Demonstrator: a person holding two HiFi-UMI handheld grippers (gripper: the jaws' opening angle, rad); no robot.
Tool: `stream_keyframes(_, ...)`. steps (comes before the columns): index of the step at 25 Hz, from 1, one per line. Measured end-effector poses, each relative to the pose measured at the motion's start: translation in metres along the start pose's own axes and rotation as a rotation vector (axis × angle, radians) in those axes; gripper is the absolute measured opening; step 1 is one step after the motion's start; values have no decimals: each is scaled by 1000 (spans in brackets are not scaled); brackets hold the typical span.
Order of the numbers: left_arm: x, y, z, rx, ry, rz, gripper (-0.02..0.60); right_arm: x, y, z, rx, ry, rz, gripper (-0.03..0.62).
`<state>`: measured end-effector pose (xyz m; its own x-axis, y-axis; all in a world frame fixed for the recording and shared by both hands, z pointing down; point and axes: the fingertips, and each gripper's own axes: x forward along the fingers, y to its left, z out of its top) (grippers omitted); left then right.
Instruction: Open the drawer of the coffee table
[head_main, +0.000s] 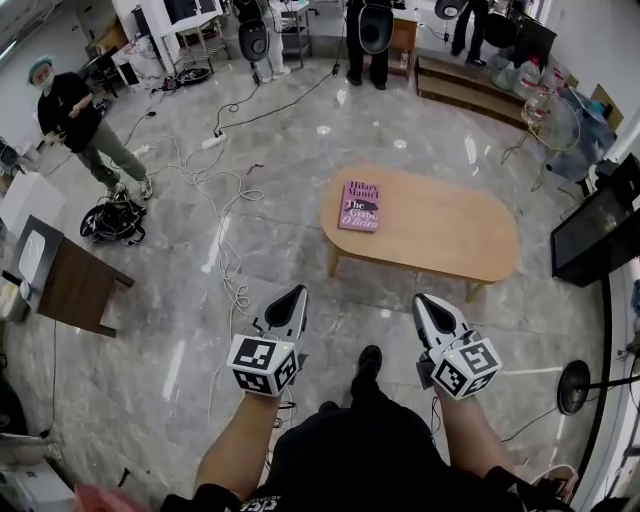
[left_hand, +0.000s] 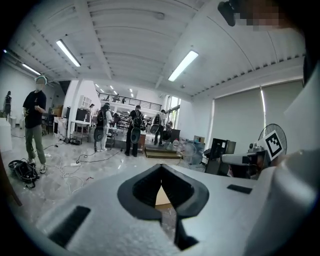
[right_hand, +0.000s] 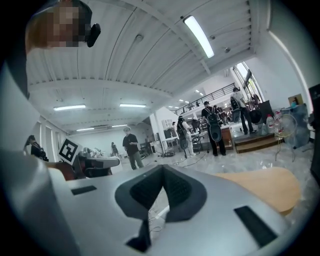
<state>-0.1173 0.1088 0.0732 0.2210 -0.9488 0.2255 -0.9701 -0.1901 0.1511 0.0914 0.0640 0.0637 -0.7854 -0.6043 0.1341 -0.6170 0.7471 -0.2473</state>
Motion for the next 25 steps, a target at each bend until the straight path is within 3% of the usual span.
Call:
stream_keyframes(6, 80, 14, 17, 36, 51, 18, 8, 65, -66, 14, 24, 11, 51, 5)
stream_keyframes(12, 131, 28, 28, 51, 73, 51, 9, 109, -106, 30, 14, 3, 86, 5)
stream_keyframes(18, 148, 44, 27, 24, 73, 90, 8, 137, -120, 37, 3, 21, 117, 5)
stream_keyframes(25, 164, 69, 23, -17, 54, 63, 8, 160, -112, 28, -17, 73, 105, 5)
